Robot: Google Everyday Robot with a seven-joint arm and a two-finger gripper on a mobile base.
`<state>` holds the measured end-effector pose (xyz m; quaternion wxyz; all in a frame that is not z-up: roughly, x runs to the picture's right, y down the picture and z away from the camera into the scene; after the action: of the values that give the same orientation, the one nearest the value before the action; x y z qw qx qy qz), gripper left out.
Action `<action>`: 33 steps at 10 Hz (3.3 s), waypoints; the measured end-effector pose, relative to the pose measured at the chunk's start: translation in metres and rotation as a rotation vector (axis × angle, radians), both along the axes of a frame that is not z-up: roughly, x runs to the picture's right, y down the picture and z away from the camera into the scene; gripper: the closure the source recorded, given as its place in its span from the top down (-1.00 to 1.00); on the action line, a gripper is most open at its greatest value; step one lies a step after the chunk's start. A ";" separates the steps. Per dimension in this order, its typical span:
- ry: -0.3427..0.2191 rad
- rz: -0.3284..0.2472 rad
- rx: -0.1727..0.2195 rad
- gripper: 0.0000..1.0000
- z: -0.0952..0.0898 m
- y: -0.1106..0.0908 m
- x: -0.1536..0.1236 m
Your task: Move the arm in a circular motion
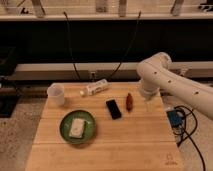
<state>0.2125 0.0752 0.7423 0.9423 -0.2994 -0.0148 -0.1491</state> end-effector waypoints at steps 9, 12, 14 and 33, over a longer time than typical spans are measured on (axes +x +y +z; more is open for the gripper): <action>-0.063 -0.049 -0.026 0.60 0.004 0.010 -0.005; -0.067 -0.060 -0.025 0.60 0.005 0.010 -0.004; -0.074 -0.068 -0.027 0.60 0.006 0.010 -0.006; -0.157 -0.169 -0.063 0.60 0.010 0.022 -0.042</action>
<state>0.1701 0.0975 0.7528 0.9124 -0.3163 -0.0681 -0.2506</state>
